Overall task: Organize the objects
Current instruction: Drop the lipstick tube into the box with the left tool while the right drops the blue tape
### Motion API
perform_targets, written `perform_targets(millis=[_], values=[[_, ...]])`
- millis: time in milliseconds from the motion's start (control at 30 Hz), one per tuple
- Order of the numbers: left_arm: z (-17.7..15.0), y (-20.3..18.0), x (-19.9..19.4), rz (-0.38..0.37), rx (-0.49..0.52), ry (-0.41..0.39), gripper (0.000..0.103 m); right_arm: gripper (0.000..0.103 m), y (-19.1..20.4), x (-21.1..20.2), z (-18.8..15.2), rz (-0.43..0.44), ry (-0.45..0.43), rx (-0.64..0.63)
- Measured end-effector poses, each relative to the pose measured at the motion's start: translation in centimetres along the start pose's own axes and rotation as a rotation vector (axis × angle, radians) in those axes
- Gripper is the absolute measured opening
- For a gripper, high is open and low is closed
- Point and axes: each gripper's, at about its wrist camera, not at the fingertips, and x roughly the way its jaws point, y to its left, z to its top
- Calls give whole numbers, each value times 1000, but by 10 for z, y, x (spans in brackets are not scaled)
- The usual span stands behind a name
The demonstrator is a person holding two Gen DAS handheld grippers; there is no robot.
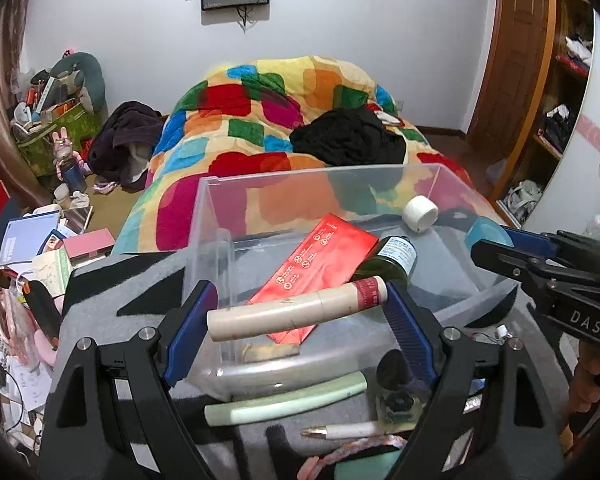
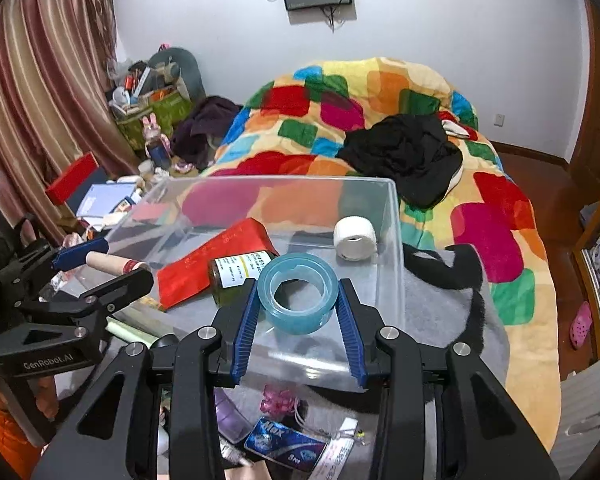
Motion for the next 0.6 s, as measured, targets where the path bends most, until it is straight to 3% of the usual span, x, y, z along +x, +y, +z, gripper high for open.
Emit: perform_targets(millis=[400,467,533,600], values=[[2,-2,7,-12,-7,17,85,36,9,15,-2,-41,34,-41],[2,-2,6,-23,-12,20,87,41,9,13,-3,-43,30,-43],[2,-3,3,-29,-13,19,90,53,10,8,-4,-46,17,-43],[0,-4,-1,-25,-9,11,91,56,11,3,-5,-47,1,-41]])
